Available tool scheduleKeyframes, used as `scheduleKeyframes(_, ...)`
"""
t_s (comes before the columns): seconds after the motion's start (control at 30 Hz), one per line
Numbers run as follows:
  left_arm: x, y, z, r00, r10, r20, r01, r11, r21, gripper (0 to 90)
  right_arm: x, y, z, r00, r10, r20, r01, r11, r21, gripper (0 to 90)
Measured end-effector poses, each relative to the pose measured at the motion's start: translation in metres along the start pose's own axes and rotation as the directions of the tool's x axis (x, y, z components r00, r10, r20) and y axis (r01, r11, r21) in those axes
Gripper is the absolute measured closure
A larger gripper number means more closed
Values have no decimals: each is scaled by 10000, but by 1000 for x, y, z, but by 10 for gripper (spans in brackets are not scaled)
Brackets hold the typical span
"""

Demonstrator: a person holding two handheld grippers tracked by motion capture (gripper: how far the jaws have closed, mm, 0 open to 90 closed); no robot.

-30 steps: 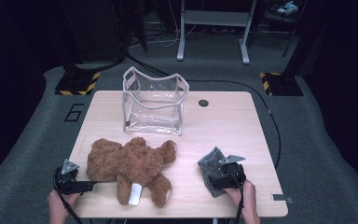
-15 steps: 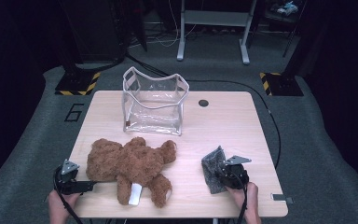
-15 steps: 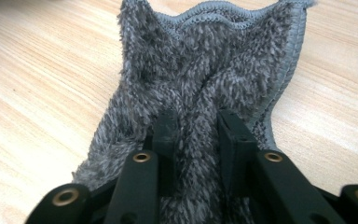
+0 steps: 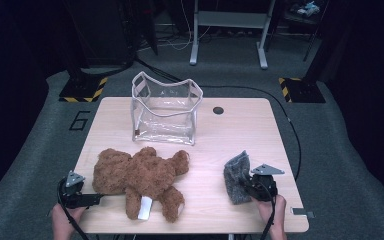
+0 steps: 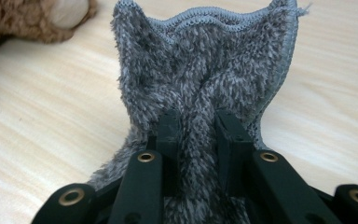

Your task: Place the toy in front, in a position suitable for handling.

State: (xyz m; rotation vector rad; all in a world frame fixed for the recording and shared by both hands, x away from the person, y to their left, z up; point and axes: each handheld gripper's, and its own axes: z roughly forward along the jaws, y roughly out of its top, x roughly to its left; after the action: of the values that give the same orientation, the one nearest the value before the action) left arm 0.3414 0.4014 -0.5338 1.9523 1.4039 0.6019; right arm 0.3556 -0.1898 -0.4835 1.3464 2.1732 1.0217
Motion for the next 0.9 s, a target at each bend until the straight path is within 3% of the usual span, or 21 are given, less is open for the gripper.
scheduleKeyframes(0.4,0,0,0,10000,-17,-3,17,10000,-8,9,-42,11,-22,9913,413,1252,-399,9991,-136,733)
scheduleKeyframes(0.5,0,0,0,10000,-12,-2,12,10000,-8,10,-57,12,-22,9850,615,1615,-612,9981,-64,733)
scheduleKeyframes(0.77,0,0,0,10000,7,-2,-7,10000,-6,10,-78,13,-21,9782,965,1838,-957,9953,-130,732)
scheduleKeyframes(0.9,0,0,0,10000,6,0,-6,10000,-6,10,-91,10,-13,9677,1043,2296,-1101,9939,123,717)
